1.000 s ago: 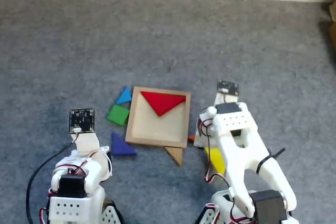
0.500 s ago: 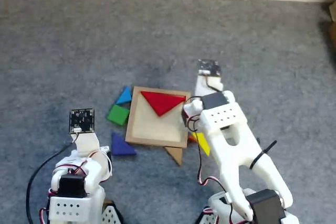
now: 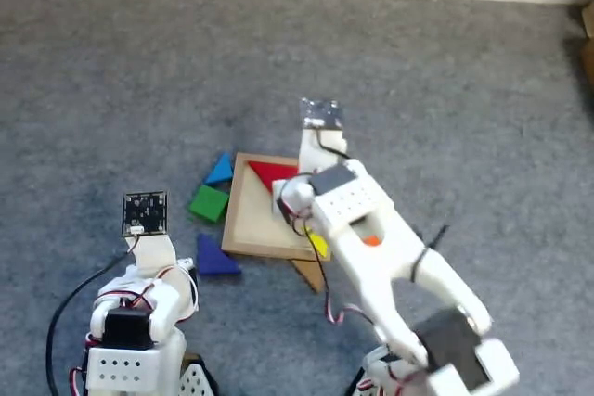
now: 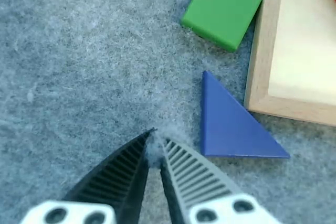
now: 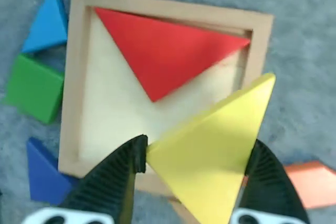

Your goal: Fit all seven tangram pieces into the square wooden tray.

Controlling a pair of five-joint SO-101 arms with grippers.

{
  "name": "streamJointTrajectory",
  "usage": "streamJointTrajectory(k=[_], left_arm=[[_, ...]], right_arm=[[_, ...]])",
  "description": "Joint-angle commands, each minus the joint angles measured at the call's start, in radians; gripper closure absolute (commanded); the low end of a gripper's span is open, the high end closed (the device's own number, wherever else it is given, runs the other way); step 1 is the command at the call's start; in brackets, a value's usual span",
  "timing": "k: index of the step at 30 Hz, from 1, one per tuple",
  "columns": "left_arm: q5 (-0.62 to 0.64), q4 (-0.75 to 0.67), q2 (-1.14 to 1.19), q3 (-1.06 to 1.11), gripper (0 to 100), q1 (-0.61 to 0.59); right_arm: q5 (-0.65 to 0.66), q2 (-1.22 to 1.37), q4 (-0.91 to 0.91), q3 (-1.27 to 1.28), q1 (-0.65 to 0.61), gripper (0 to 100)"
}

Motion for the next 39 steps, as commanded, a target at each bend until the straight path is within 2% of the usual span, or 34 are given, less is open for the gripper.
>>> streamJointTrajectory(k=[1,13,19,31,33,35,39], left_arm=[[-0.002,0.005,-0.010,0.021,100,-0.008],[-0.002,0.005,-0.010,0.021,100,-0.008],[-0.002,0.005,-0.010,0.021,100,-0.008],[-0.002,0.005,-0.010,0.021,100,-0.008],[-0.002,0.005,-0.010,0.021,100,-0.008],[-0.002,0.005,-0.010,0.021,100,-0.008],[-0.002,0.005,-0.010,0.021,100,-0.008]], right_arm=[[-0.012,0.081,-0.021,-0.143,-0.010,80.6],[-0.012,0.206,-0.012,-0.228,-0.012,80.1],[-0.072,0.208,0.104,-0.280,-0.013,68.3],[-0.068,0.200,0.114,-0.288,-0.010,68.2],[-0.066,0.200,0.116,-0.288,-0.007,70.5],[-0.060,0.191,0.116,-0.288,0.012,76.9],[0.126,0.117,0.116,-0.283,0.068,92.4]])
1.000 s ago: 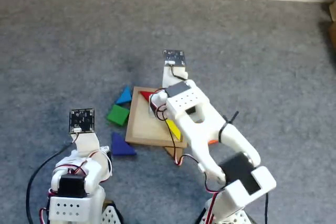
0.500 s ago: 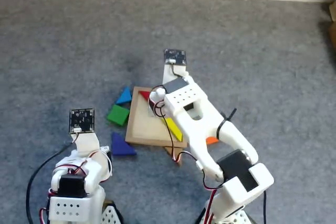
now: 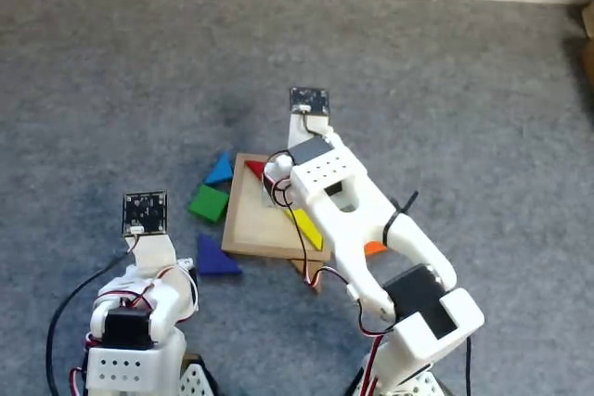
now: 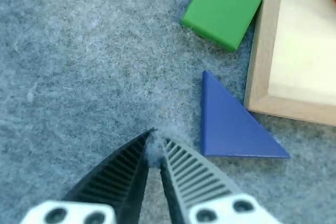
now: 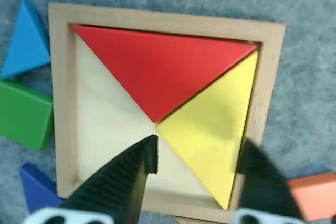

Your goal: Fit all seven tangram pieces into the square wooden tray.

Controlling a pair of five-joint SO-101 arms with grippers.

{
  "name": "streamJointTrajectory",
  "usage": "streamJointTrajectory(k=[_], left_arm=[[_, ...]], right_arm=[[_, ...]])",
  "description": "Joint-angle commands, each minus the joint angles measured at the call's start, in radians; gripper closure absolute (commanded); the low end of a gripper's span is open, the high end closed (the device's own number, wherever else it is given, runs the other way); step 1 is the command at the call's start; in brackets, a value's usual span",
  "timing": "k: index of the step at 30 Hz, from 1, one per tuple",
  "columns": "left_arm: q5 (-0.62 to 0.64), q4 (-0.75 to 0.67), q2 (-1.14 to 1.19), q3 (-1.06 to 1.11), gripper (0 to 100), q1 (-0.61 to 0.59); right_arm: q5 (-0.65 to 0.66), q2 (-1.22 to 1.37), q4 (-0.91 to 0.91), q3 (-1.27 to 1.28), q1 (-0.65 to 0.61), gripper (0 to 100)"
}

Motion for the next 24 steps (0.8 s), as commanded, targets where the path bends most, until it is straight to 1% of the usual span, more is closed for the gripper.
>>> streamJointTrajectory(k=[1,4,14,16,18,20,22,24], left_arm=[[-0.002,0.005,-0.010,0.021,100,-0.008],[-0.002,0.005,-0.010,0.021,100,-0.008],[-0.002,0.005,-0.010,0.021,100,-0.008],[-0.002,0.005,-0.010,0.021,100,-0.008],[-0.002,0.005,-0.010,0.021,100,-0.008],[-0.002,0.005,-0.010,0.021,100,-0.008],[-0.002,0.005,-0.010,0.021,100,-0.008],[-0.002,0.005,-0.010,0.021,100,-0.008]], right_arm=[[0.167,-0.120,0.007,-0.053,0.074,95.0],[0.245,-0.196,0.012,-0.038,0.110,96.7],[0.256,-0.375,0.071,0.145,0.240,95.6],[0.258,-0.394,0.071,0.191,0.259,89.7],[0.272,-0.392,0.071,0.239,0.262,80.9],[0.353,-0.386,0.071,0.282,0.262,73.7],[0.450,-0.377,0.071,0.311,0.262,72.4],[0.512,-0.363,0.071,0.328,0.262,72.5]])
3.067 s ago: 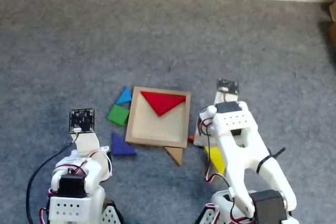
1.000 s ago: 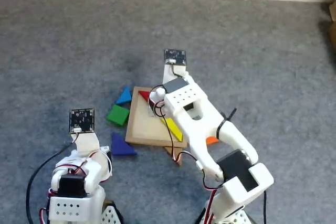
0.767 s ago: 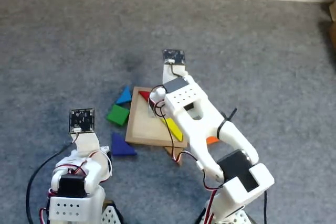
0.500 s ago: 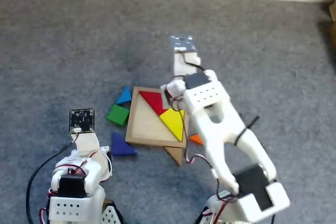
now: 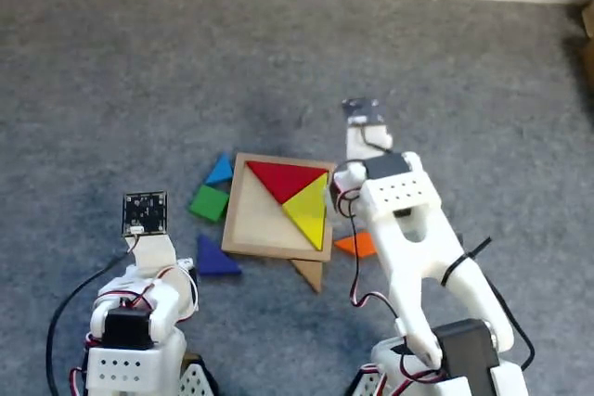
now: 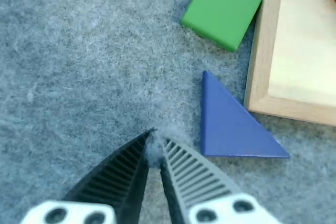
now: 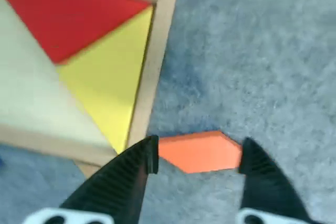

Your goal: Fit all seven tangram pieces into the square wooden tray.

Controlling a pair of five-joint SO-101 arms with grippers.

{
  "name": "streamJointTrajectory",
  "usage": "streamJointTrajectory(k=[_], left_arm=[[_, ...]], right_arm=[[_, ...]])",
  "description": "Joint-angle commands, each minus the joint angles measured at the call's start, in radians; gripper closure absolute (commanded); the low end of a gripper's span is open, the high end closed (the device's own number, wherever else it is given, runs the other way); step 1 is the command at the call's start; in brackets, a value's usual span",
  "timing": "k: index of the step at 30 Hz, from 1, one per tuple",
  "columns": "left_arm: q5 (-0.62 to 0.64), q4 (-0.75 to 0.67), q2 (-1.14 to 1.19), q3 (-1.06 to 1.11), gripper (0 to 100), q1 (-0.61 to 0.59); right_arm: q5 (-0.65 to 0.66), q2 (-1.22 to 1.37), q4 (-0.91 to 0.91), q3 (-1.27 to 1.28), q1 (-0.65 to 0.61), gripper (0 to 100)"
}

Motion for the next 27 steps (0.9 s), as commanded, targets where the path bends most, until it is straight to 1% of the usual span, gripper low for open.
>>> streamJointTrajectory(k=[1,13,27], left_arm=[[-0.002,0.005,-0.010,0.021,100,-0.008],[-0.002,0.005,-0.010,0.021,100,-0.008],[-0.002,0.005,-0.010,0.021,100,-0.008]], right_arm=[[0.118,-0.015,0.004,0.007,0.012,72.5],[0.272,0.162,-0.001,0.007,0.012,72.4],[0.281,0.265,0.002,0.007,0.039,72.4]])
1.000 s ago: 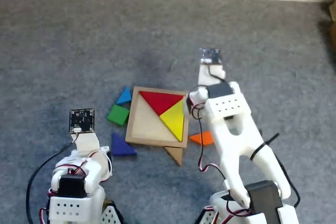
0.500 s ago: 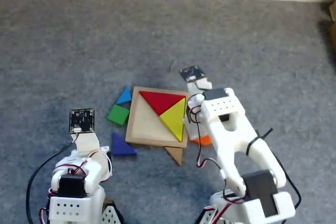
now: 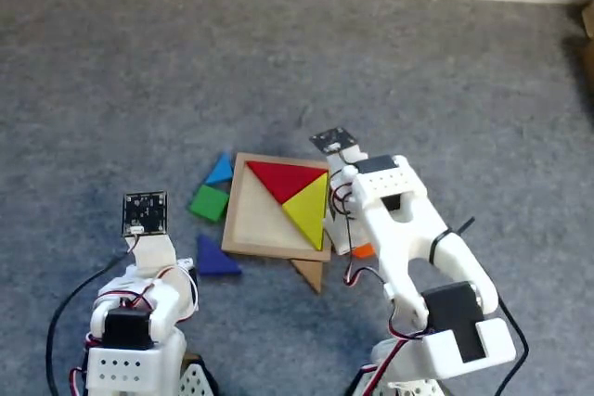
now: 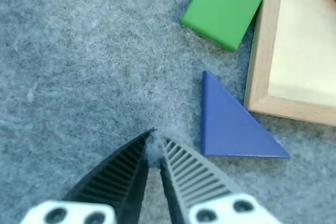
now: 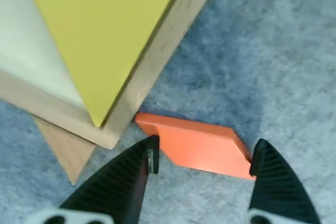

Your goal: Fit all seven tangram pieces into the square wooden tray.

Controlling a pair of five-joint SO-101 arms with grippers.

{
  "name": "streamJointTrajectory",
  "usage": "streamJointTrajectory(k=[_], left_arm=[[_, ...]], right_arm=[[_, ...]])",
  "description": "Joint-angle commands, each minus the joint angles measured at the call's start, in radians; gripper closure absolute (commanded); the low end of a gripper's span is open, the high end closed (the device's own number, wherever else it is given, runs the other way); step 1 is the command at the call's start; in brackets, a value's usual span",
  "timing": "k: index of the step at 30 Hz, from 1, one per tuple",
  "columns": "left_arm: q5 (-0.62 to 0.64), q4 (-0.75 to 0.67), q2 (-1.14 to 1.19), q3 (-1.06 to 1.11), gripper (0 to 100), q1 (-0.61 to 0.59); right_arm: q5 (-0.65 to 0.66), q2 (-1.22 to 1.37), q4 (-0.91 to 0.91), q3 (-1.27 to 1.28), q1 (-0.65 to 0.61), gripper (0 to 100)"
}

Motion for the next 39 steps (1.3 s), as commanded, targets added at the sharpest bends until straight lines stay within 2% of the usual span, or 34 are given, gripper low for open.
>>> streamJointTrajectory(k=[1,6,13,19,29,35,39], left_arm=[[-0.002,0.005,-0.010,0.021,100,-0.008],[-0.002,0.005,-0.010,0.021,100,-0.008],[-0.002,0.005,-0.010,0.021,100,-0.008],[-0.002,0.005,-0.010,0.021,100,-0.008],[-0.002,0.005,-0.010,0.021,100,-0.008],[-0.002,0.005,-0.010,0.021,100,-0.008],[-0.002,0.005,-0.010,0.021,100,-0.008]], right_arm=[[0.015,0.038,0.002,0.004,0.025,72.4],[0.109,0.051,0.002,0.005,0.025,72.4],[0.121,0.056,0.027,0.007,0.025,72.4],[0.270,0.054,0.116,-0.002,0.024,72.1],[0.267,0.056,0.108,-0.004,0.025,72.1],[0.272,0.056,0.005,0.004,0.025,72.4],[0.272,0.056,0.001,0.005,0.025,72.4]])
